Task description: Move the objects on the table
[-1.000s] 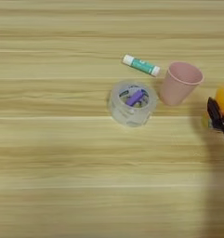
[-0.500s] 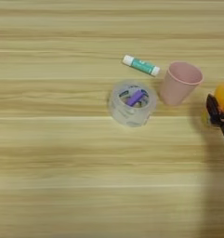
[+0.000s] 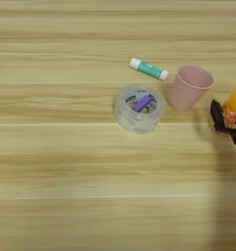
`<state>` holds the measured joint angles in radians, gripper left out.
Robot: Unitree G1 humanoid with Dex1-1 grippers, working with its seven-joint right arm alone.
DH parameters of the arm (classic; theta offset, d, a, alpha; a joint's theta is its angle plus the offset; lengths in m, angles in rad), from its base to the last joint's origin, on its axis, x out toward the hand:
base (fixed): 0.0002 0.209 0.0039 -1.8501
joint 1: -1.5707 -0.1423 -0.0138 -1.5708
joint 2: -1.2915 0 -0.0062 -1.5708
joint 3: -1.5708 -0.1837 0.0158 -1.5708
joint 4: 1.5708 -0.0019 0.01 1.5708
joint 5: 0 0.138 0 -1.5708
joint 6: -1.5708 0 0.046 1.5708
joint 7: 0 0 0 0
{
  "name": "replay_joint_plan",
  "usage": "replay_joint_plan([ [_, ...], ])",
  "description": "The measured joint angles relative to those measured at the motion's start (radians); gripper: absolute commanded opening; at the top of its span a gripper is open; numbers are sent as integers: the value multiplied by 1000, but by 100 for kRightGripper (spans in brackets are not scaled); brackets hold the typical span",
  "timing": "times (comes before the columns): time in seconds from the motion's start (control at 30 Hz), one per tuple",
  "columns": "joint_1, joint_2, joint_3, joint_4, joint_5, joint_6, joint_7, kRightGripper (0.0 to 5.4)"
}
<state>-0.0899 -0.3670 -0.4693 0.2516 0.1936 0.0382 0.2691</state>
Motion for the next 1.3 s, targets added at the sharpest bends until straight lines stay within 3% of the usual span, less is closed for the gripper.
replay_joint_plan([
  [0.5, 38, 0, -1, -32, 9, 23, 0, 538],
  [1.3, 292, 22, 15, -391, 24, 192, 15, 538],
])
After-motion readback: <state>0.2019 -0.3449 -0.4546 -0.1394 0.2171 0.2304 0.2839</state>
